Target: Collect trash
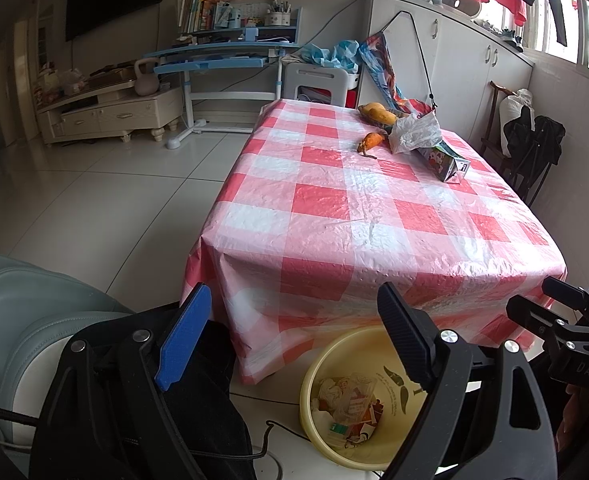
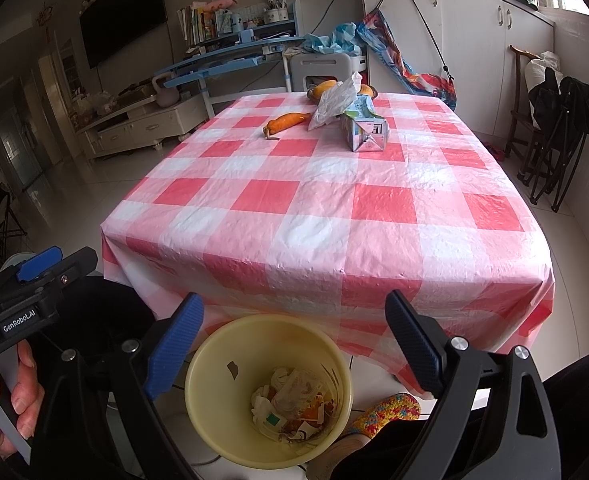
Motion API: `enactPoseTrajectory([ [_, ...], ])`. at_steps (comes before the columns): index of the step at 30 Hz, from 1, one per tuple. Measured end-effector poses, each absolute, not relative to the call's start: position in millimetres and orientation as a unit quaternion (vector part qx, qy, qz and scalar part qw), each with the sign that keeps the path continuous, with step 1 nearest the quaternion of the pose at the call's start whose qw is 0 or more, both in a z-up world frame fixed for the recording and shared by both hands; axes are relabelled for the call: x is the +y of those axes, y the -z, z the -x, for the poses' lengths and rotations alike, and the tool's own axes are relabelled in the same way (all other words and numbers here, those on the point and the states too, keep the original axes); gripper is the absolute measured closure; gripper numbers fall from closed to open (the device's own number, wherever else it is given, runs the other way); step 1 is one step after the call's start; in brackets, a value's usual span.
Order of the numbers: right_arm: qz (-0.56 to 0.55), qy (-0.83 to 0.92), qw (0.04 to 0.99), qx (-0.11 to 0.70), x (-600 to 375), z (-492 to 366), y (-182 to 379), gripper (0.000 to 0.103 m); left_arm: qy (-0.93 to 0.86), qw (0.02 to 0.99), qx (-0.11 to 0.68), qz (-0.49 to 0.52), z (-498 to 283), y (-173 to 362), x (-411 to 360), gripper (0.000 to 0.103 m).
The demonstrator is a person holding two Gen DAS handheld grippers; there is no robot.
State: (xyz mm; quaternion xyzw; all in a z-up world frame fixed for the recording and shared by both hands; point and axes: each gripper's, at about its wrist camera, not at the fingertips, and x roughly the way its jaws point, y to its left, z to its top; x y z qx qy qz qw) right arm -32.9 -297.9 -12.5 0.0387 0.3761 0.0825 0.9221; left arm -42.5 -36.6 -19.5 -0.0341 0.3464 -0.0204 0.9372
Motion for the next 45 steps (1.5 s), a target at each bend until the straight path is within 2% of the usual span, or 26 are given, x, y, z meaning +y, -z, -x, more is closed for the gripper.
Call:
enactPoseTrajectory([
  [45, -0.027, -0.086, 0.920, 0.381, -293.9, 31.3, 15.3, 0.015, 0.017, 0.937, 0.347, 0.037, 41.1, 20.0, -35.2, 0.019],
])
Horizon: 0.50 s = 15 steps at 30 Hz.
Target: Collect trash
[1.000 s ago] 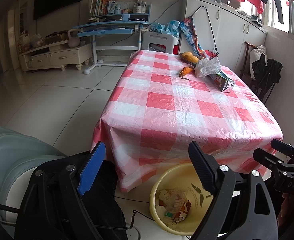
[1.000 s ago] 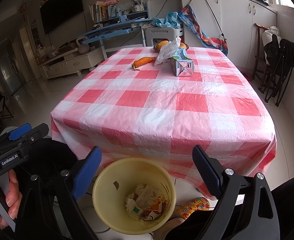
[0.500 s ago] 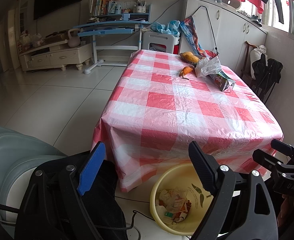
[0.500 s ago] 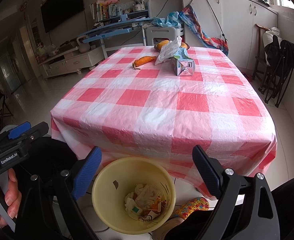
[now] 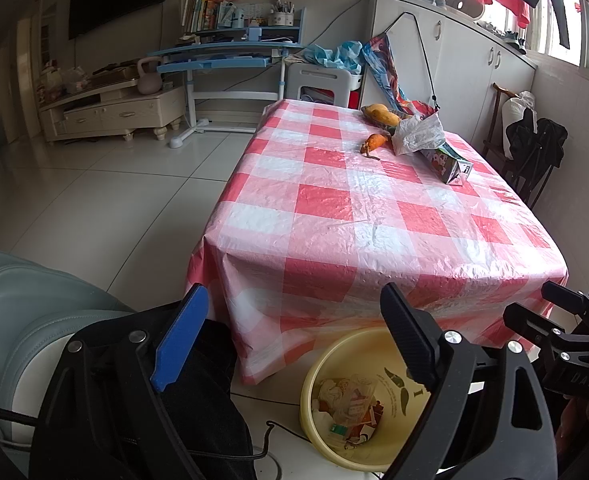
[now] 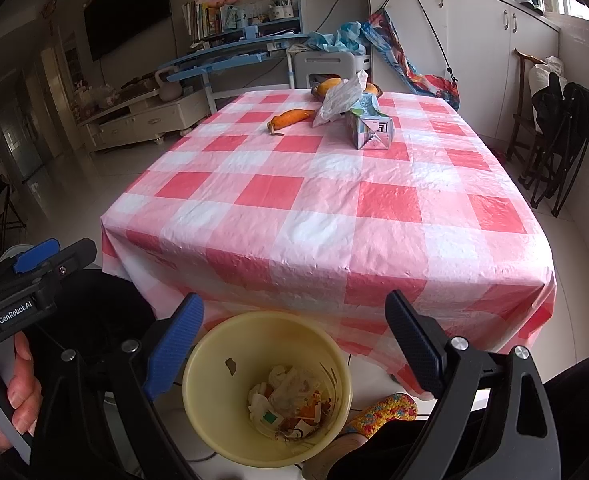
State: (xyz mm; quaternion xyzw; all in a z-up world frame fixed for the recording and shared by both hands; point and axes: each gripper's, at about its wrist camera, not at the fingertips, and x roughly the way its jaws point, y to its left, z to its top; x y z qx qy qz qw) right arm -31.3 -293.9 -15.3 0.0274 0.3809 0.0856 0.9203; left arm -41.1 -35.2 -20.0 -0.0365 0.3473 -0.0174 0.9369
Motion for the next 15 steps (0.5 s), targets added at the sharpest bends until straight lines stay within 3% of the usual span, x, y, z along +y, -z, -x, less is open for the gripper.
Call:
enactPoseTrajectory([
  [15, -0.026, -0.085, 0.920, 0.382, -292.2, 31.4, 15.4, 0.014, 0.017, 0.937, 0.347, 0.037, 41.0, 19.4, -34.5, 0.018],
])
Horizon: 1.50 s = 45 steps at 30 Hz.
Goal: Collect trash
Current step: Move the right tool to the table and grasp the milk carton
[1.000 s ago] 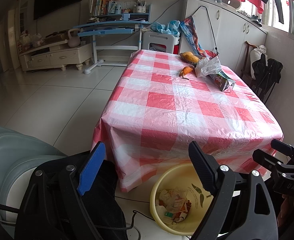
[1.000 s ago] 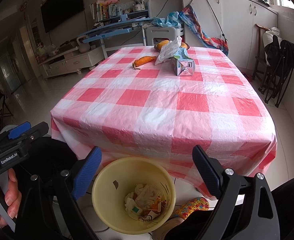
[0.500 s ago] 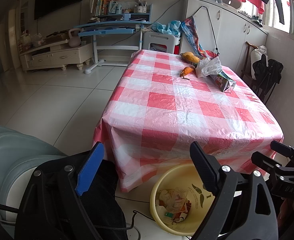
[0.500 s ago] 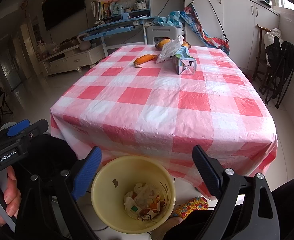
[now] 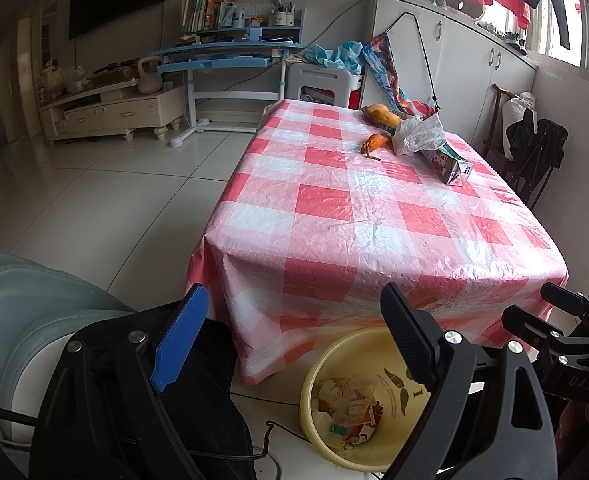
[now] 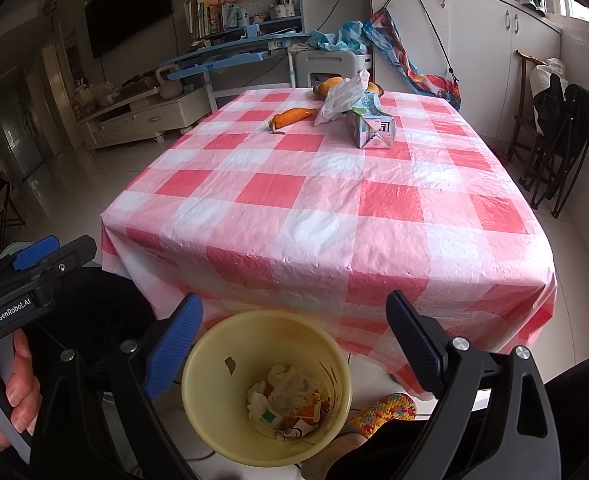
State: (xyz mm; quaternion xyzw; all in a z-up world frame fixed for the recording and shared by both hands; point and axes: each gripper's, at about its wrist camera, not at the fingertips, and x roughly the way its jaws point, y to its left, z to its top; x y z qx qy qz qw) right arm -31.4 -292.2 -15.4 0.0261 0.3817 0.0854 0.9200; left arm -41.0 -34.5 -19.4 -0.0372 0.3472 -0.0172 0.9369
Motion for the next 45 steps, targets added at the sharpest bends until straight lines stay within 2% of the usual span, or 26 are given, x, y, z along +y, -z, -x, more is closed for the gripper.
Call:
enactPoseTrajectory([
  [14, -0.053, -0.084, 0.921, 0.376, -301, 26, 7, 0.014, 0.016, 0.936, 0.347, 0.059, 36, 22, -29, 0.018],
  [23, -0.043, -0.097, 0.920, 0.377, -312, -25, -11, 0.014, 0.041, 0.938, 0.340, 0.052, 12, -3, -45, 0.018],
  [33, -0.035, -0.081, 0.919, 0.385, -333, -113, -11, 0.014, 0.059, 0.937, 0.344, 0.034, -63, -19, -76, 0.017],
  [41, -0.022, -0.074, 0.914, 0.397, -332, -173, 7, 0.014, 0.049, 0.930, 0.360, 0.050, -155, -13, -98, 0.017],
  [45, -0.022, -0.081, 0.912, 0.402, -331, -192, 12, 0.023, 0.049, 0.923, 0.378, 0.052, -204, -2, -109, 0.017],
])
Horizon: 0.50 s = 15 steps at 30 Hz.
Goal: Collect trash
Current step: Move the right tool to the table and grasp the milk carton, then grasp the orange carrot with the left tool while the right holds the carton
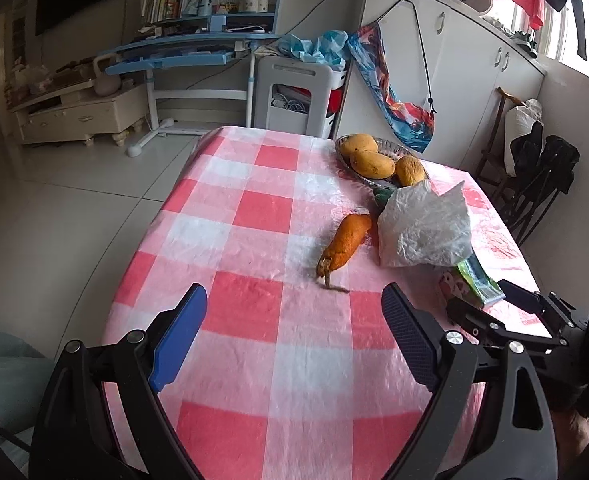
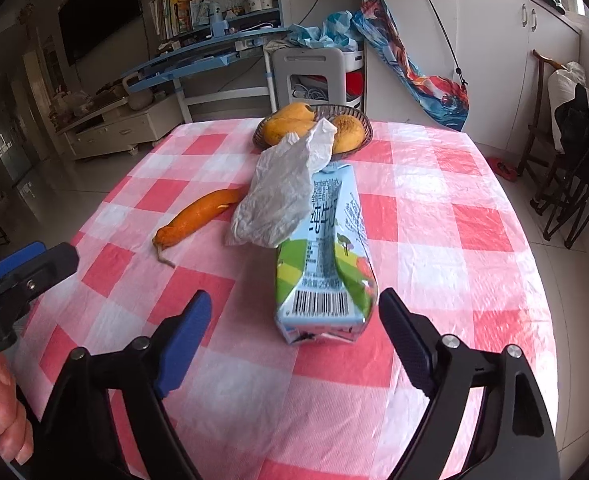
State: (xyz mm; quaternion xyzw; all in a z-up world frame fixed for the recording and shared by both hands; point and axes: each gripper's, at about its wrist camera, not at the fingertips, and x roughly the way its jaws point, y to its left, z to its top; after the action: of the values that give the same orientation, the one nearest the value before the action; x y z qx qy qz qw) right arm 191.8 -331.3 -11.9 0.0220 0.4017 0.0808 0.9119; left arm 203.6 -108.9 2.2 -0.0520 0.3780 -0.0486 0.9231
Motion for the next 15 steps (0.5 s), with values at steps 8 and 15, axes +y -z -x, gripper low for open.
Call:
enactPoseTrajectory([
  [8, -0.034, -0.097, 0.908, 0.407, -338, -208, 16, 0.033, 0.059, 0.913, 0.404, 0.024, -268, 21, -140, 0.018],
  [15, -0.049, -0.095, 0.905, 0.411, -349, -213, 17, 0.043, 0.079, 0.892, 0.443, -0.033, -299, 42, -173, 0.050],
])
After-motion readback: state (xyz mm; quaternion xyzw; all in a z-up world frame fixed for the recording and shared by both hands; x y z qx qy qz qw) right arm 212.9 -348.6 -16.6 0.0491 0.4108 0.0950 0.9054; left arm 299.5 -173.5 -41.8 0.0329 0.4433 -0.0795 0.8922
